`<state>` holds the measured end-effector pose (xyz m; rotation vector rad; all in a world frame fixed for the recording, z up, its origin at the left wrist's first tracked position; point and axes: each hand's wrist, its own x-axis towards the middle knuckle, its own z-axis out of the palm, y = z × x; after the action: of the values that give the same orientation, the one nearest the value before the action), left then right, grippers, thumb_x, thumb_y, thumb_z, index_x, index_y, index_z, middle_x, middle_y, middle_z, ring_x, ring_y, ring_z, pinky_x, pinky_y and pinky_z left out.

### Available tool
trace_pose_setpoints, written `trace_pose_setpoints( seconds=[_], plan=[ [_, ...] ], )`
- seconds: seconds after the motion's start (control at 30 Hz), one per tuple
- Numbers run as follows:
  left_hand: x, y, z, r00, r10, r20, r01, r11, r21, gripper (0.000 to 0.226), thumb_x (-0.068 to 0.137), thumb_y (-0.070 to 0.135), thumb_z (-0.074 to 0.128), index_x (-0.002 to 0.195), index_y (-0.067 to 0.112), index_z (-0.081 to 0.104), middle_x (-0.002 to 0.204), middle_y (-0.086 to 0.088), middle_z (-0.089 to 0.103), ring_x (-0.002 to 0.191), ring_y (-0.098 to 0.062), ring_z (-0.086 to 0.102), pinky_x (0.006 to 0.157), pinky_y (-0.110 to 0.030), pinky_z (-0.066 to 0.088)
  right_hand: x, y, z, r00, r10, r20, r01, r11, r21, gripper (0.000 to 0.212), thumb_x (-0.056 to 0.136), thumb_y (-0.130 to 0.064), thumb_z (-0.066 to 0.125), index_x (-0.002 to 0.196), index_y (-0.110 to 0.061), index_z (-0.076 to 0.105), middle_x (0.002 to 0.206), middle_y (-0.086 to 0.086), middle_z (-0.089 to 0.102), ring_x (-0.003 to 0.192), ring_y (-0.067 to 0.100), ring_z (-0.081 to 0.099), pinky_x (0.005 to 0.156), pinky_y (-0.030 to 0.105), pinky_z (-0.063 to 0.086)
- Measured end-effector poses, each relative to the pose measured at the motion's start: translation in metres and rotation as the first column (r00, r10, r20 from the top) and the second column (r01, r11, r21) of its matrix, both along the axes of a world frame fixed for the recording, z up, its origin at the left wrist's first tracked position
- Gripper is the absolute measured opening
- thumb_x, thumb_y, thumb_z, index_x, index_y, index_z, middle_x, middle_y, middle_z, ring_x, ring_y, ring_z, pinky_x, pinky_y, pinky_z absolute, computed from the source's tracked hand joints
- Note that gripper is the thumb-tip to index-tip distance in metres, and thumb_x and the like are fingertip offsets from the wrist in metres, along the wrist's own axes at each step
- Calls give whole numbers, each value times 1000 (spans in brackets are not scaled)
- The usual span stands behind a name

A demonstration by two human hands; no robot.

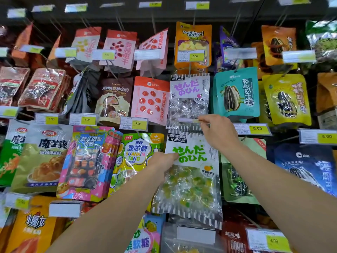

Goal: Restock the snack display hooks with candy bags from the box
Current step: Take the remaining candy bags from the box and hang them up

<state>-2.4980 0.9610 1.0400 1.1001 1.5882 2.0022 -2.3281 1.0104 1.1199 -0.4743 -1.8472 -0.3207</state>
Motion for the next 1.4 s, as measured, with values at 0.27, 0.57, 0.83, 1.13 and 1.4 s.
trace_pose_setpoints(
  seconds=[0.27,0.57,0.83,1.13,1.4],
  plan=[
    [-1,-10,-19,998,-37,-56,41,996,78,21,81,25,72,93,9,74,90,-11,76,88,-34,71,78,-41,56,-2,4,6,999,8,-37,-9,1000,-29,24,101,-21,49,106,-16,72,91,7,73,73,26,61,68,40,55],
    [4,2,10,1000,-10,13,9,996,93,41,64,36,74,95,10,70,94,-12,74,90,-35,70,86,-47,58,-4,8,6,999,29,-27,-30,999,-34,25,101,-24,48,110,-22,72,88,2,72,71,24,61,69,41,56],
    [-5,6,13,999,15,31,-17,998,65,42,69,32,75,98,5,65,100,-16,71,90,-34,69,85,-48,57,-2,9,6,1000,4,-17,-5,1000,-30,26,101,-26,50,118,-24,70,110,0,73,91,24,66,78,35,55],
    [-3,12,10,998,61,-5,-61,997,54,41,64,37,72,93,9,68,93,-15,73,91,-35,69,81,-44,56,-2,8,3,1000,23,-13,-23,1000,-21,29,101,-24,51,123,-23,68,124,0,67,106,25,63,89,40,53],
    [0,4,-6,747,500,-437,-504,856,118,36,86,46,64,83,12,52,76,-9,52,86,-34,60,57,-33,35,-7,8,-29,1000,-26,7,26,1000,-15,47,95,-18,58,141,-20,50,150,-2,39,130,24,41,101,38,42]
  ],
)
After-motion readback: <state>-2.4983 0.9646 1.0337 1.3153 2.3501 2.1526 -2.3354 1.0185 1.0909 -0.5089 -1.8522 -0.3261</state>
